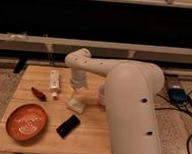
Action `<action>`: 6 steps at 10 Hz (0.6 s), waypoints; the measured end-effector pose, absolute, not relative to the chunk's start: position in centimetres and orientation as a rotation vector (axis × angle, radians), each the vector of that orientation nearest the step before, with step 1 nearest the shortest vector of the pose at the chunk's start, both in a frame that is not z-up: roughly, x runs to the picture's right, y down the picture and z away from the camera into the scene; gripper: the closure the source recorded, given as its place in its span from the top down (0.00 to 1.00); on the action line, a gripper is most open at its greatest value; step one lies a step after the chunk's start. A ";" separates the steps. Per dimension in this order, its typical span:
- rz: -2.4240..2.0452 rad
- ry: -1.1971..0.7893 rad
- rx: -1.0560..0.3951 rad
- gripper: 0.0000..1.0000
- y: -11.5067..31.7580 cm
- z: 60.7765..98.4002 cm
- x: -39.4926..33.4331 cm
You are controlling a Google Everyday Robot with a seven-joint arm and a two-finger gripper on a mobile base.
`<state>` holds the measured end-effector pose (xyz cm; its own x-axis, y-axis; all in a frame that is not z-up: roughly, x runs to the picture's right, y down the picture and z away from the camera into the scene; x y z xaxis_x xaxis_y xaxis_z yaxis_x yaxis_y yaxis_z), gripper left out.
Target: Move the arm in a circular motion
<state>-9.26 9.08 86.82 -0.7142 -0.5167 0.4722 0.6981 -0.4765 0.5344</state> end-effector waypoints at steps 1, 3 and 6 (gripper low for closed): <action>-2.195 -0.945 -0.320 0.80 9.1 86.8 -9.3; -2.195 -0.945 -0.320 0.80 9.1 86.8 -9.3; -2.208 -0.932 -0.309 0.80 8.2 86.9 -9.3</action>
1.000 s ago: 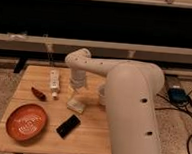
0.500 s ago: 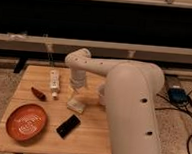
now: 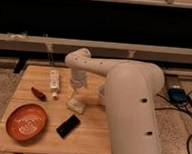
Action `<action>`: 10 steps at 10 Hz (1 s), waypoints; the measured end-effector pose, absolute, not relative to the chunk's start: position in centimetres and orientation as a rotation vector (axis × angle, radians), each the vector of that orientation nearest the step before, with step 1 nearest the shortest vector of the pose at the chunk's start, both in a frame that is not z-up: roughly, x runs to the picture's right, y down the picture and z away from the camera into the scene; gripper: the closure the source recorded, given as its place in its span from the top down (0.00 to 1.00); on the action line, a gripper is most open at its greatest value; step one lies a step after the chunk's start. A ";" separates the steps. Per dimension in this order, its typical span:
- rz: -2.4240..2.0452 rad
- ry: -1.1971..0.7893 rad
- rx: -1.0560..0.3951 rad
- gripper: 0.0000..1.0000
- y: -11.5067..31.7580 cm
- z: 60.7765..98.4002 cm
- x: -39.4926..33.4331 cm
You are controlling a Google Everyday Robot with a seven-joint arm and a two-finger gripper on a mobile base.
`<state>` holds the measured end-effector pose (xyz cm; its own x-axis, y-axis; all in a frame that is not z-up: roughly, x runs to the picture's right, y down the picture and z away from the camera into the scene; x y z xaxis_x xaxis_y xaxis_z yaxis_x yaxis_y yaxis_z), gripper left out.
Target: Move the arm in a circular motion
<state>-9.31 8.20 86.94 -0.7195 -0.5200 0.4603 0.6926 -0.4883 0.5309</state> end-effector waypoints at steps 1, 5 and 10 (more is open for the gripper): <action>-2.223 -0.921 -0.304 0.80 7.2 87.1 -9.6; -2.343 -0.917 -0.233 0.80 4.0 87.2 -17.3; -2.597 -0.936 -0.108 0.80 6.5 80.5 -26.8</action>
